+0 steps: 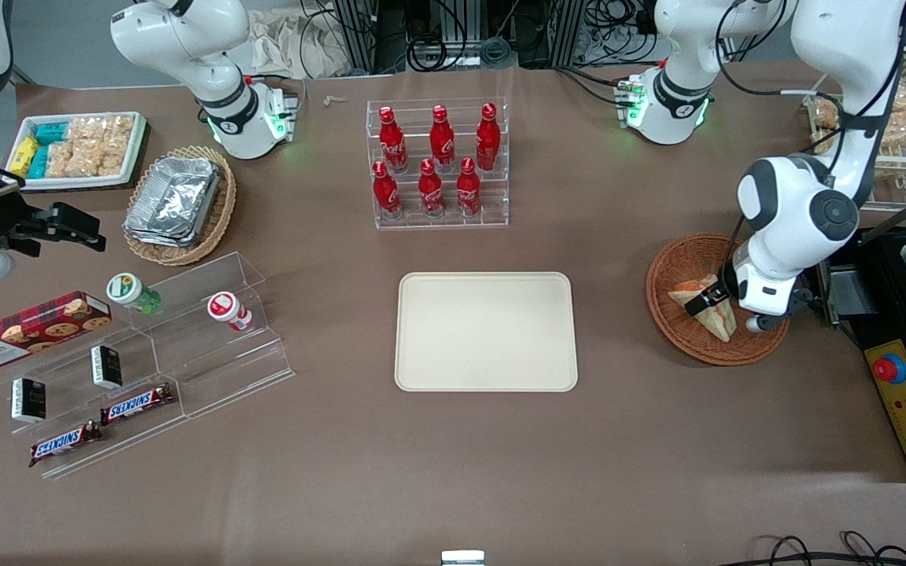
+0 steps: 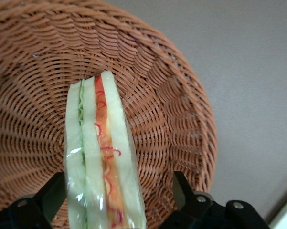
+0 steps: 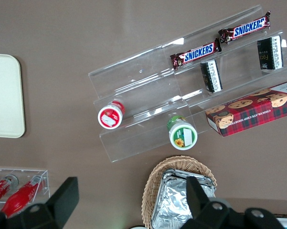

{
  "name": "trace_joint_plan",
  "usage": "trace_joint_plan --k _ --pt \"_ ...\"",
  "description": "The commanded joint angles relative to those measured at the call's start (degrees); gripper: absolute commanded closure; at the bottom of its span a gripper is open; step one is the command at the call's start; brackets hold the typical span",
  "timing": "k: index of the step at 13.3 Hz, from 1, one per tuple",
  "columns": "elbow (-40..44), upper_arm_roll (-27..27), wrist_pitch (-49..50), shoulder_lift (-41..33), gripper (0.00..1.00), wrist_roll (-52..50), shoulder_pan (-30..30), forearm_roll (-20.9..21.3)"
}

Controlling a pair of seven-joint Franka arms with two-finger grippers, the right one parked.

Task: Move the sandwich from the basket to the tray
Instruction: 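Close the left gripper on the wrapped sandwich's crust edge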

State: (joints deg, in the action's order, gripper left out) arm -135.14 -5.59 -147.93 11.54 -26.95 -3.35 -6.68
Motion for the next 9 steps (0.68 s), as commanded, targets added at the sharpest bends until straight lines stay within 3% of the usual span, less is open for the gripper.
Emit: trace_joint_plan --k 1,3,4,9 --pt "-1.3 -0.1 -3.4 1.1 0.15 0.7 0.0 -0.5" --pt "-1.3 -0.2 -3.3 0.9 0.79 0.7 0.0 -0.5" --pt "-1.1 -0.2 -3.0 0.9 1.0 0.7 0.0 -0.5" --pt "-0.4 -0.3 1.7 -2.6 1.0 0.1 0.1 -0.5"
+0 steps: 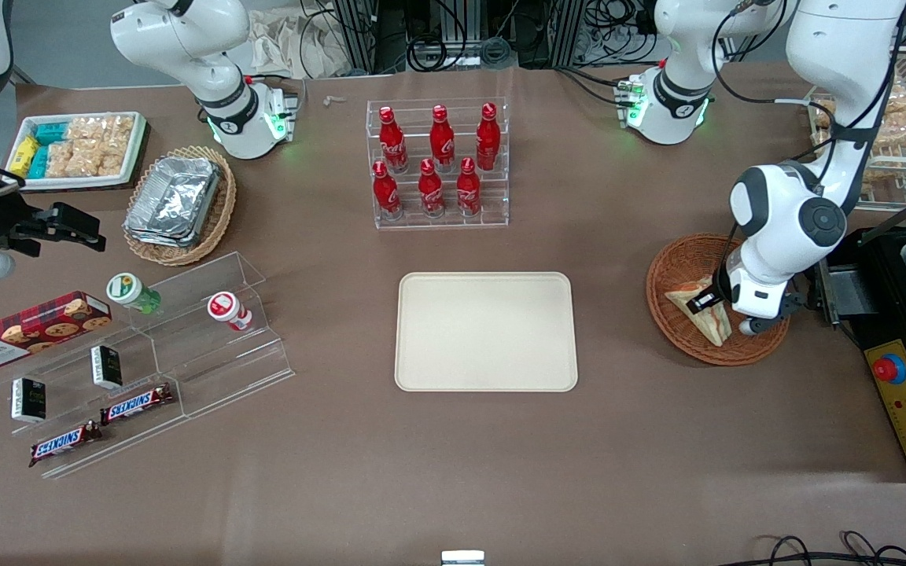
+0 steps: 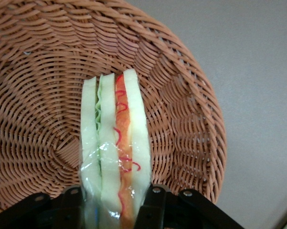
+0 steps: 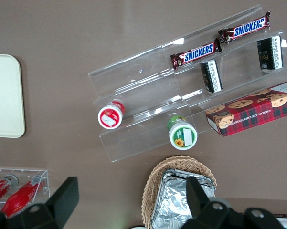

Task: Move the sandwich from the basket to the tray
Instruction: 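Lift the sandwich out of the basket with the left gripper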

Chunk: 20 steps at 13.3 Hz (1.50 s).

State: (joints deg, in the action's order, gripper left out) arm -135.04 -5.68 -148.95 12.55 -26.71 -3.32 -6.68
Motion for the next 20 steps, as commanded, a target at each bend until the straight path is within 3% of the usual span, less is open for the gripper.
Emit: trace_joint_plan --k 1,4,7,10,13,17,20 --pt "0.6 -0.2 6.5 -5.7 1.0 -0.2 0.1 -0.5" --pt "9.4 -0.2 24.6 -10.3 1.0 0.4 0.1 -0.2" --pt "24.2 -0.6 41.8 -10.7 1.0 0.6 0.7 0.2" --pt "39.1 -3.9 52.6 -8.6 1.0 3.9 1.6 4.0" --pt "46.3 -10.1 53.1 -4.7 1.0 7.6 1.7 8.1" --pt "49.7 -16.0 50.6 2.6 1.0 10.6 1.7 8.2" --pt "49.1 -19.6 42.2 8.5 1.0 10.5 1.8 9.2"
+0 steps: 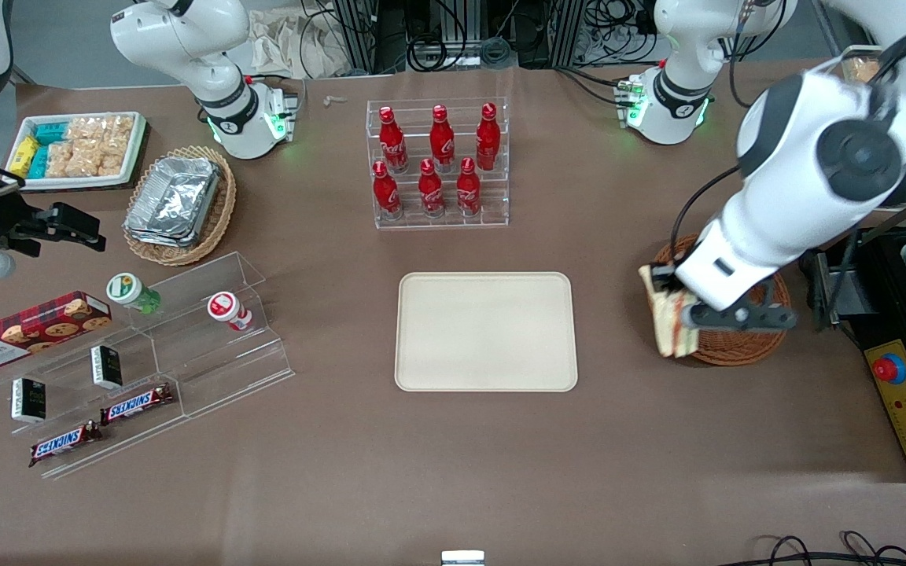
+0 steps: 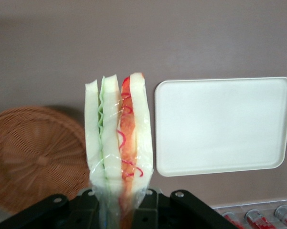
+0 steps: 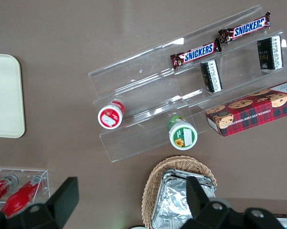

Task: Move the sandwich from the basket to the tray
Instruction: 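Lift the sandwich out of the basket with the left gripper, then carry the sandwich over the cream tray and lower it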

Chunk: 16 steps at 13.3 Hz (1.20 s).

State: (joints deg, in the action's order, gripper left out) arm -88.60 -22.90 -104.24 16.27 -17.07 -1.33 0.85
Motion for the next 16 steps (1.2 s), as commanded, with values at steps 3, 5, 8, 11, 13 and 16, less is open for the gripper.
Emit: trace_joint_plan --k 3,5,8,11,13,16 --pt "2.3 -6.4 -9.1 13.7 1.0 -5.0 1.5 12.1" --pt "2.3 -6.3 -11.2 18.6 1.0 -11.5 5.1 20.2" --pt "-0.3 -6.4 -15.9 21.5 1.0 -13.8 5.6 21.7" --pt "-2.7 -6.4 -20.6 22.3 1.0 -13.9 5.4 19.8" --pt "-3.6 -6.4 -20.9 22.2 1.0 -13.9 5.5 17.4" --pt "-6.6 -6.5 -21.1 21.3 1.0 -13.8 5.6 17.3"
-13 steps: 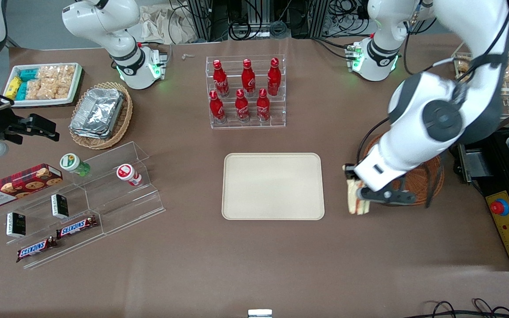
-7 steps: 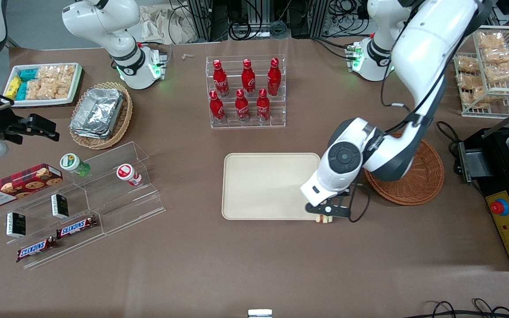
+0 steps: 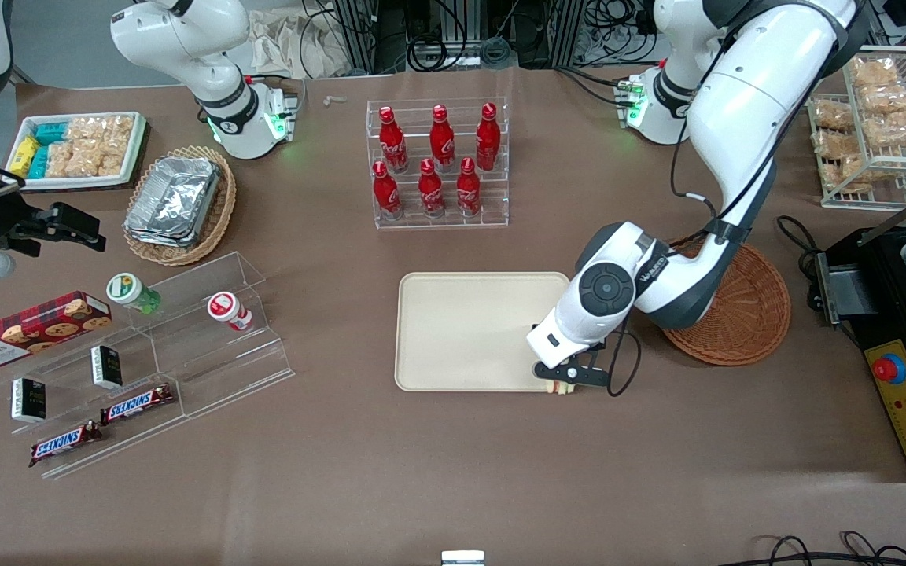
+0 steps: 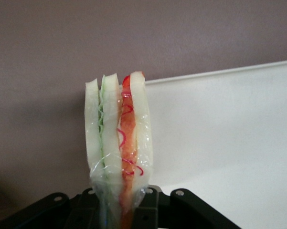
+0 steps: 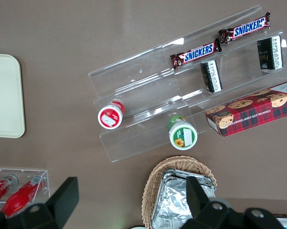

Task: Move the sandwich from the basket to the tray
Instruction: 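Carry the sandwich over the cream tray and lower it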

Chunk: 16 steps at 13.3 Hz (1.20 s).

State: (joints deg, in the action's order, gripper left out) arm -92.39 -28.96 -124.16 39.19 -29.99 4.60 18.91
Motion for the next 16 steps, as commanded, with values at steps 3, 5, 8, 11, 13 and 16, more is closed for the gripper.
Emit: trace_joint_plan --k 3,5,8,11,13,16 --pt "-8.0 -0.4 -6.6 -2.5 1.0 -1.0 -0.4 -0.8" --pt "-9.3 -0.4 -7.6 -3.1 1.0 -1.0 -0.7 -0.8" --pt "-9.8 -0.4 -7.7 -3.0 0.92 -1.0 -0.8 -0.8" --pt "-11.2 -0.4 -7.7 -3.3 0.84 -1.9 -0.9 -0.8" --pt "-11.2 -0.4 -7.7 -3.3 0.38 -4.0 -1.0 -0.8" --pt "-11.1 -0.4 -7.5 -3.7 0.0 -4.9 -1.0 -0.8"
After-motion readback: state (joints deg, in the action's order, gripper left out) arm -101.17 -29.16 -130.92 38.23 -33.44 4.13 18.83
